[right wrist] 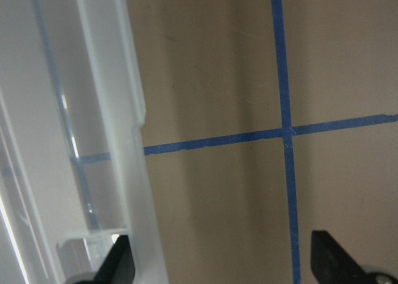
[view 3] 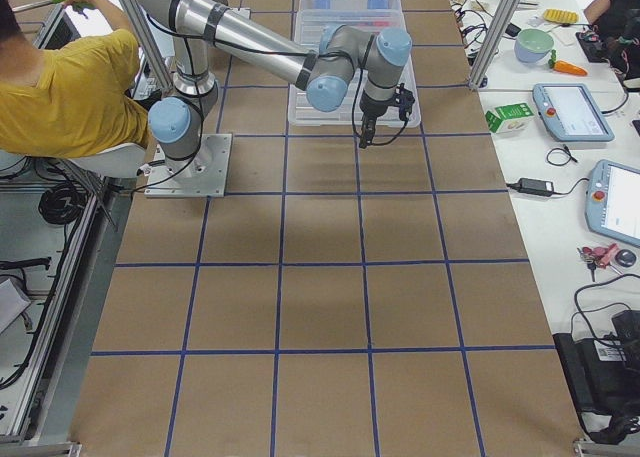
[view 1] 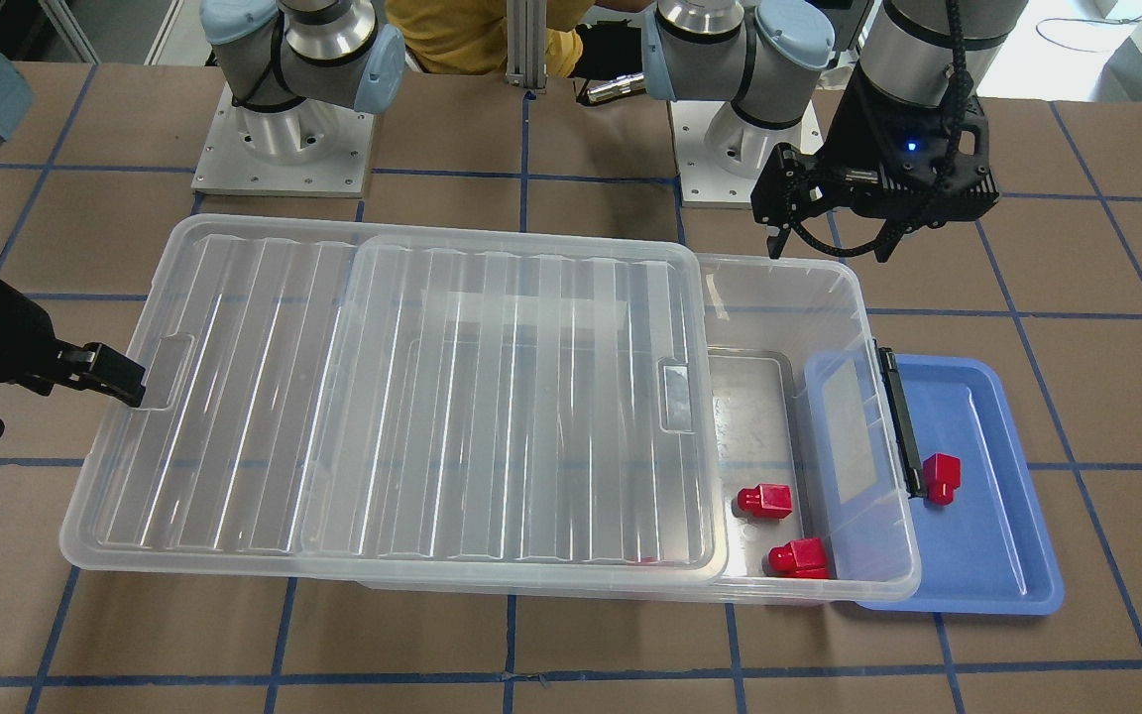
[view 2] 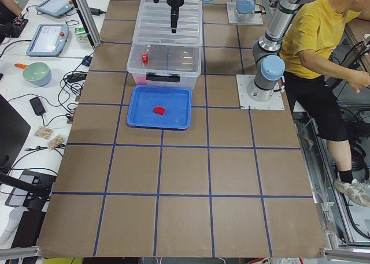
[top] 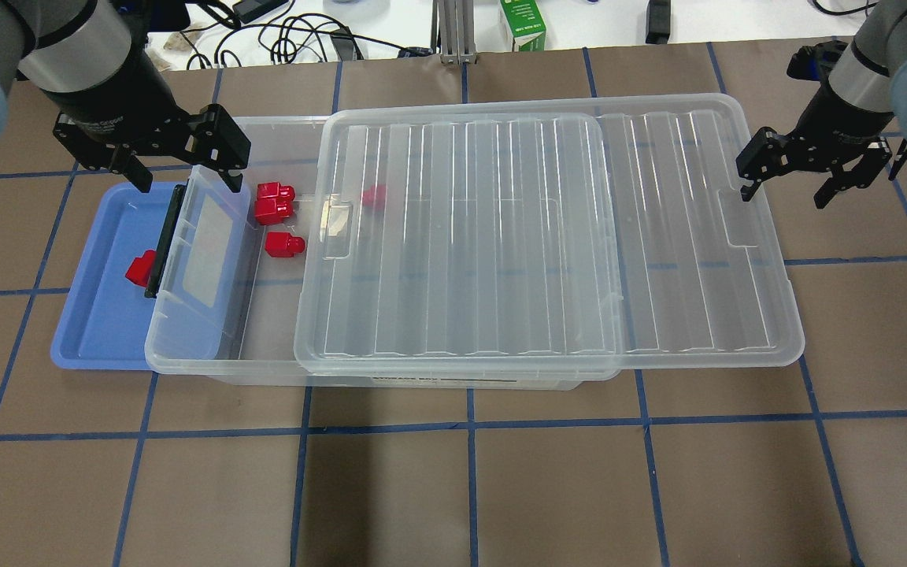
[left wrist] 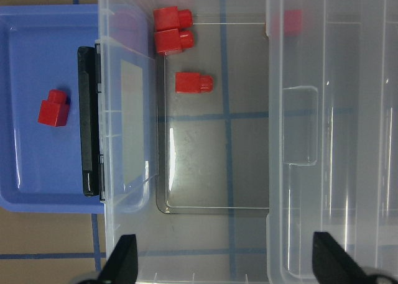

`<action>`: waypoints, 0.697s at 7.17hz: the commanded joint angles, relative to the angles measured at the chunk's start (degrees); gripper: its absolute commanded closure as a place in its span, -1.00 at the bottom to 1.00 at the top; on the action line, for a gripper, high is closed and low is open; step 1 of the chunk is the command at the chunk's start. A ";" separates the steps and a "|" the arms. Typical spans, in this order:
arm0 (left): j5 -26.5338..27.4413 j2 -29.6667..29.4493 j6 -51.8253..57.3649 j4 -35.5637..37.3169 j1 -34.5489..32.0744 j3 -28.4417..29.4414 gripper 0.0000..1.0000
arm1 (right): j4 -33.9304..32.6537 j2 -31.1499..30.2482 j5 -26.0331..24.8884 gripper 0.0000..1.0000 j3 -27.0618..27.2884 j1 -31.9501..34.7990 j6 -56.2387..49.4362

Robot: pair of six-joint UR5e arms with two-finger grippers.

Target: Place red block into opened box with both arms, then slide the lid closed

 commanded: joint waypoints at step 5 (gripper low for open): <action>0.00 0.00 0.00 -0.26 -0.04 0.00 -1.00 | -0.09 0.18 -0.97 -1.00 0.00 -0.79 -1.16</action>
